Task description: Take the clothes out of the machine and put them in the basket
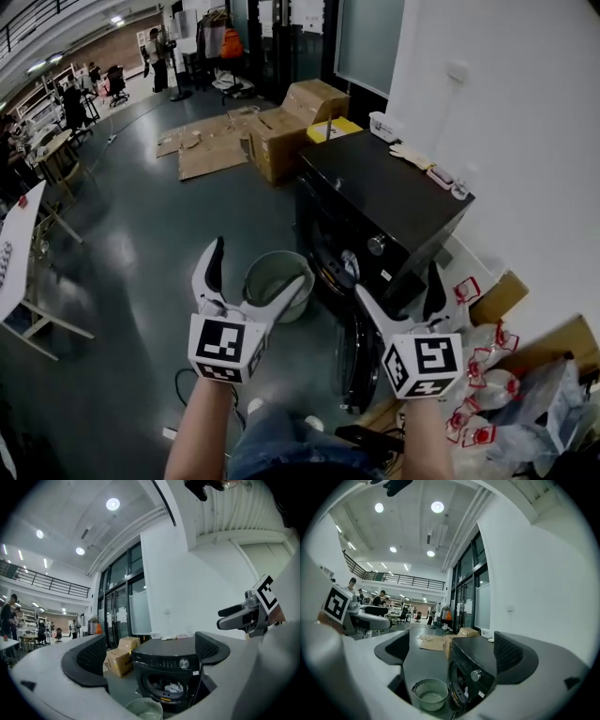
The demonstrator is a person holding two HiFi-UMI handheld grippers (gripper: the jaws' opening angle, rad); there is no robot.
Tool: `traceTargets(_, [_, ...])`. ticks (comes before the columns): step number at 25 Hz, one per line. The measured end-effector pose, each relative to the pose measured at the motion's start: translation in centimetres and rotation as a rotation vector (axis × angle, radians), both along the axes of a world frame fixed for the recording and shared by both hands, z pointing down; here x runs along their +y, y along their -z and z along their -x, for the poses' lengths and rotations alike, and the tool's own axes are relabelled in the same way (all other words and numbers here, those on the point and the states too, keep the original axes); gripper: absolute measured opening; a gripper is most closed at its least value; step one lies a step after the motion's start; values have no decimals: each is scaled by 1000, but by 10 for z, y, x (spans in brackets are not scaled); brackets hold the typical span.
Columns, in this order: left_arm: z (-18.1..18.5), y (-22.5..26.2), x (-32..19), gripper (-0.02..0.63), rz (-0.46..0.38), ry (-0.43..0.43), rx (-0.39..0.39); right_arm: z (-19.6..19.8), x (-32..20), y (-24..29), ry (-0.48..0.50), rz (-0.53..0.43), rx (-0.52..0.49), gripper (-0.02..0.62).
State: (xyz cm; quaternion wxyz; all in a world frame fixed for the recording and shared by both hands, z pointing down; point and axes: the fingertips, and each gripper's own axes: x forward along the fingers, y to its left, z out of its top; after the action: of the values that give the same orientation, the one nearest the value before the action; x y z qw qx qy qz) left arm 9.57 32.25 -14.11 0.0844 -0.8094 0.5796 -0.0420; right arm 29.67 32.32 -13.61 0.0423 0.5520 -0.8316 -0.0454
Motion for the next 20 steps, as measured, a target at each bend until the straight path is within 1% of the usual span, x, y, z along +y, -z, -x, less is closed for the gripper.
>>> traceTargets(3, [4,-10,-7,565,26,3,-9,2,-6,-13,-1,31,-9,546])
traceTargets(7, [13,-13,-29,565,36,-5,-10,5,-22,-19,-25,49,-11,546])
traceTargets(12, [30,-19,-77,564,44,-62,-3,17,-57,-26,-85,57,4,546])
traceTargets(15, [47,-22,-112,563,54,-99,15,34,-84,-29,-123,64,3,546])
traceTargets(20, [86,-26,-174,563,73,-151,4,86,-132,-29,-156,80,21,546])
